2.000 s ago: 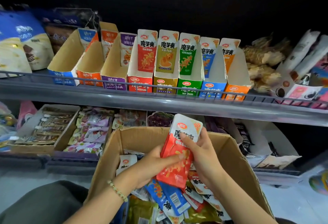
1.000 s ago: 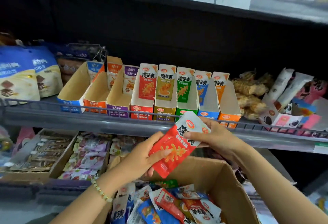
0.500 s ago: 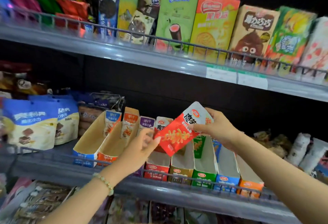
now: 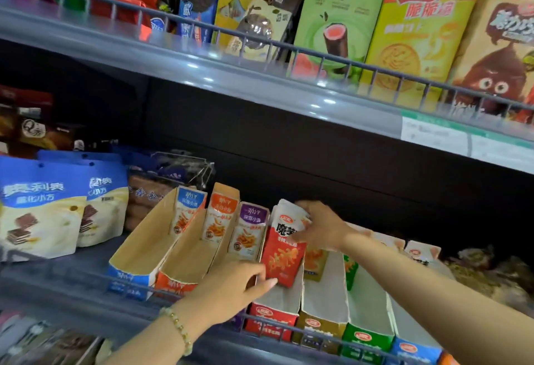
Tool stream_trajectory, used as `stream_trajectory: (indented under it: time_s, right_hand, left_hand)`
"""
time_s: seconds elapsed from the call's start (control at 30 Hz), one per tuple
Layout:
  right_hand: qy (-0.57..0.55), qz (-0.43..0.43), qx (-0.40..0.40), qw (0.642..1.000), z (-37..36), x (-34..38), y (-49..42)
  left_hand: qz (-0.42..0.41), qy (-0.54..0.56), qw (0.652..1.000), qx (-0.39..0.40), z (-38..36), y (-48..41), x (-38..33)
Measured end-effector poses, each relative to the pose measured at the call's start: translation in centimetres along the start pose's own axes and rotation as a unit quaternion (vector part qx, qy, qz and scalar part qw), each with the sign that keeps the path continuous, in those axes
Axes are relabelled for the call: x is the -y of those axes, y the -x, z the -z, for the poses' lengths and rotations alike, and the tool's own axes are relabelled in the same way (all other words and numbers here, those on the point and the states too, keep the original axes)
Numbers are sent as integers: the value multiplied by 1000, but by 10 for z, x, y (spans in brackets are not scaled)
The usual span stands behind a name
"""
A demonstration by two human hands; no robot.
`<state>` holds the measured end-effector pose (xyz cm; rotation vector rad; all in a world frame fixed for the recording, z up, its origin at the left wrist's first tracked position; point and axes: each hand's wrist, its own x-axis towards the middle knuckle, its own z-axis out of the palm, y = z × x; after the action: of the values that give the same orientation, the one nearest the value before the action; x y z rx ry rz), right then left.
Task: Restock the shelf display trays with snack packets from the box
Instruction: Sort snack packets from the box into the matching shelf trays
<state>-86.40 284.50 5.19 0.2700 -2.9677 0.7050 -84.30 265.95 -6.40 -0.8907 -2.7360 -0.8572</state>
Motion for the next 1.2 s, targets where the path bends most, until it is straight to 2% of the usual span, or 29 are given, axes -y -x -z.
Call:
stream_trajectory:
  time_s: [0.1,0.2,0.5,0.67,1.03,1.2]
  right_hand:
    - [26,-10,34,999,-14,-10,-11]
    - [56,23,36,998,-17,-13,-19]
    - [81,68,-63,992,-22,-33,-41]
    - [137,85,-100,982,-26,-41,-50]
    - [120,102,-130,979,-30,-46,-41]
    - [67,108,-124,984,-13,-39,-16]
  left_hand:
    - [-6,22,1000,-5,-5,-3,4]
    - [-5,44,999,-7,-8,-4,7]
    - [-22,18,1000,-13,-5,-4,5]
    - [-23,22,999,-15,-4,-4,5]
    - [1,9,1000,-19,-5,-1,1]
    - [31,-32,998,-38,1,9,-13]
